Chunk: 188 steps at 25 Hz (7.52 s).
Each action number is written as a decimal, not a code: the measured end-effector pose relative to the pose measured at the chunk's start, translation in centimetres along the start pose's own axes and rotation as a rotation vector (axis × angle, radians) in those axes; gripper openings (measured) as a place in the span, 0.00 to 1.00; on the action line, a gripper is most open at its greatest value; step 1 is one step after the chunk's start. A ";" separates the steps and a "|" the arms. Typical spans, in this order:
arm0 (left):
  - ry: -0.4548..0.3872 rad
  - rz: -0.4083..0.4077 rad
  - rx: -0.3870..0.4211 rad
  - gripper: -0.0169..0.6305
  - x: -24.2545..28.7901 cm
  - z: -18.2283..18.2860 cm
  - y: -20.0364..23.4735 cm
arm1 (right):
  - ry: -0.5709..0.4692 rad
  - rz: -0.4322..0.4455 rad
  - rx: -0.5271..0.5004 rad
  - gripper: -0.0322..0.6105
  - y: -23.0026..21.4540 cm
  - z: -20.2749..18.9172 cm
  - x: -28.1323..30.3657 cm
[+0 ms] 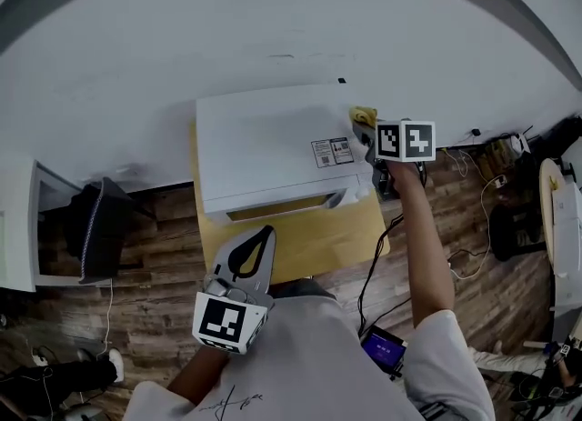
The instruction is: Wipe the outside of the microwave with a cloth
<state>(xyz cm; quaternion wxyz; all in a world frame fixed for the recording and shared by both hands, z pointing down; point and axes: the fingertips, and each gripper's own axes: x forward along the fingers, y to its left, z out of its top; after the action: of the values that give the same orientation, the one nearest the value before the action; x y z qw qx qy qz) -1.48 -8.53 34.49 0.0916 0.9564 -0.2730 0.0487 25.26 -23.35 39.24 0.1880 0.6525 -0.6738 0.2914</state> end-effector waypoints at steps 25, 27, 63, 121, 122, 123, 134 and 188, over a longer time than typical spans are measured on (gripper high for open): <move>0.007 0.050 -0.053 0.01 0.0 -1.1 3.7 | 0.213 -0.265 -0.293 0.24 -5.1 -2.3 4.1; 0.006 0.047 -0.055 0.01 0.2 -1.1 4.1 | 0.211 -0.260 -0.287 0.24 -4.8 -2.2 4.3; -0.037 0.117 -0.080 0.01 -2.1 -0.7 6.6 | 0.178 0.071 -0.273 0.24 14.3 -1.7 9.3; -0.025 -0.007 -0.038 0.01 3.0 -0.2 1.7 | 0.070 0.051 -0.186 0.24 6.2 -1.4 1.3; -0.025 -0.018 -0.040 0.01 3.3 -0.2 1.4 | 0.074 0.028 -0.179 0.24 5.0 -1.7 0.8; -0.025 -0.026 -0.045 0.01 3.6 -0.2 1.3 | 0.078 0.005 -0.174 0.24 3.8 -2.0 0.3; -0.014 -0.109 -0.082 0.01 4.8 0.0 -0.2 | 0.178 -0.262 -0.257 0.25 -4.7 -5.0 -2.7; 0.027 0.066 -0.099 0.01 -0.7 -2.1 5.1 | 0.162 0.038 -0.264 0.24 13.9 -7.3 3.0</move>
<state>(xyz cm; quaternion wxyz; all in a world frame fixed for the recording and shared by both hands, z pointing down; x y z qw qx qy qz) -4.86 -11.95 37.16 0.1409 0.9405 -0.3051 0.0509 10.36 -21.35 44.65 0.3203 0.5837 -0.7011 0.2554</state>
